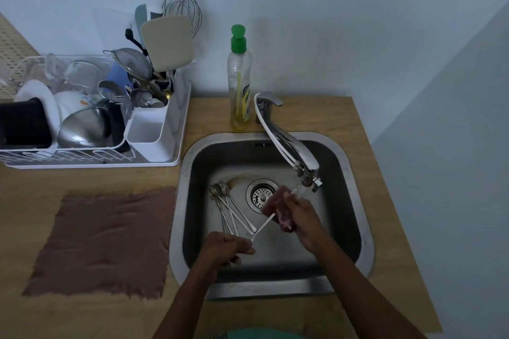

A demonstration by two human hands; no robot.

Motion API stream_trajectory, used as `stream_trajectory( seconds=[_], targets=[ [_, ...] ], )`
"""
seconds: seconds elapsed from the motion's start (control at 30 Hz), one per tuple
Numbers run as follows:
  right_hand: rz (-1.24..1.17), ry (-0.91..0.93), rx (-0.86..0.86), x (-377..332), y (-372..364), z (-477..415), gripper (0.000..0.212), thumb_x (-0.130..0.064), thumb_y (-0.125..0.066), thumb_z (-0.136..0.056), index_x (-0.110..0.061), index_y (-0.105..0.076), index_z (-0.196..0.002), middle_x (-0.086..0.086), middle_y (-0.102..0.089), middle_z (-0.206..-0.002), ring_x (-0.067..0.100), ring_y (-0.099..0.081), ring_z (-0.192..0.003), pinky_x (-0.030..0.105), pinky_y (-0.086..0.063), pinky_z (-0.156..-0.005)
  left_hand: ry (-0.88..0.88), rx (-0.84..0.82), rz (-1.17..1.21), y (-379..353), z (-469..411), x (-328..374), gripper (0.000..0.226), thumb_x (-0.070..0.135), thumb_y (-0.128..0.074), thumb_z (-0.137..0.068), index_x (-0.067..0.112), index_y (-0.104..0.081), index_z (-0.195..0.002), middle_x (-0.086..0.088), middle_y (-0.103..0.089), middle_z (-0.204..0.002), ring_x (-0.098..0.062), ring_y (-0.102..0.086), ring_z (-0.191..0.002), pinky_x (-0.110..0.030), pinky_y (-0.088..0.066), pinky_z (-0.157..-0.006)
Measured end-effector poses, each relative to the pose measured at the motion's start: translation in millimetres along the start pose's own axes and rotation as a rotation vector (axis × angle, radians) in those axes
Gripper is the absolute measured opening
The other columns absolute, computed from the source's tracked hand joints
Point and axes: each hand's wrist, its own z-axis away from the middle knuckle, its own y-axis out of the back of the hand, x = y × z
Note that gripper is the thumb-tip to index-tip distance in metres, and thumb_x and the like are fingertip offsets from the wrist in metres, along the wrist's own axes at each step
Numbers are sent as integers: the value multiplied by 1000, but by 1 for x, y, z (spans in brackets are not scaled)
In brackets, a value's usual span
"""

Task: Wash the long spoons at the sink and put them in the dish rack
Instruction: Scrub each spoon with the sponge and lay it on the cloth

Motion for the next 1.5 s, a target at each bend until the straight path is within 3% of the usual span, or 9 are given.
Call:
stream_trajectory(
  seconds=[0.17,0.33,0.57,0.8,0.93,1.03,1.2,1.3,1.5],
  targets=[
    [8,24,68,-9,4,-4,30,-30,-48,-104,-5,-65,-103,21,-75,-96,19,-60,-64,21,-38,-43,-9,13,-9,2,-3,-6,9,16,-77,-79,11,-77,-87,4,-77,-81,-9,-55,-55,-21,-45,-57],
    [226,-15,80,4,5,-5,29,-32,-52,-102,-8,-68,-110,11,-75,-102,30,-71,-98,43,-56,-89,-65,-40,-82,-18,-8,5,7,21,-74,-83,16,-76,-87,7,-77,-82,-7,-58,-51,-17,-41,-46],
    [615,34,-105,-35,16,-1,36,-32,-47,-105,-3,-65,-96,12,-68,-77,24,-70,-66,38,-58,-67,-348,186,-176,-13,-49,61,15,30,-61,-92,21,-72,-94,6,-76,-78,-8,-63,-61,-29,-52,-63],
    [907,99,-243,-53,18,-11,23,-30,-45,-106,-20,-61,-92,3,-63,-69,6,-60,-50,18,-45,-45,-470,-61,-216,-39,-92,124,26,20,-74,-85,3,-75,-105,-10,-75,-102,-16,-69,-96,-35,-54,-91],
    [1001,132,-232,-59,26,-15,29,-37,-48,-104,-17,-68,-101,-2,-64,-70,-5,-59,-53,13,-48,-53,-446,24,-143,-28,-94,130,23,15,-76,-83,1,-75,-100,-10,-74,-89,1,-64,-62,-16,-54,-60],
    [974,26,-210,-59,41,-9,28,-35,-50,-103,-17,-67,-91,0,-66,-69,9,-62,-58,24,-52,-60,-405,148,81,3,-89,127,22,11,-73,-84,0,-73,-104,-12,-72,-84,-3,-64,-56,-12,-52,-53],
    [853,19,-47,-53,36,5,33,-13,-41,-107,-8,-55,-78,-6,-61,-58,0,-60,-49,14,-47,-47,-345,126,191,29,-72,94,20,12,-71,-86,1,-72,-102,-15,-74,-90,-11,-71,-67,-18,-58,-60],
    [817,96,137,-31,28,-4,36,-21,-44,-106,-20,-60,-73,3,-64,-69,17,-65,-68,30,-54,-65,-346,149,215,28,-62,73,13,10,-71,-86,3,-73,-97,-17,-75,-88,-16,-73,-71,-23,-60,-66],
    [519,121,173,-23,14,1,36,-48,-57,-97,-18,-75,-88,5,-77,-81,20,-74,-71,41,-62,-64,-292,106,236,39,-47,47,12,6,-69,-86,2,-73,-96,-12,-76,-85,-17,-74,-76,-16,-57,-63]
  ],
)
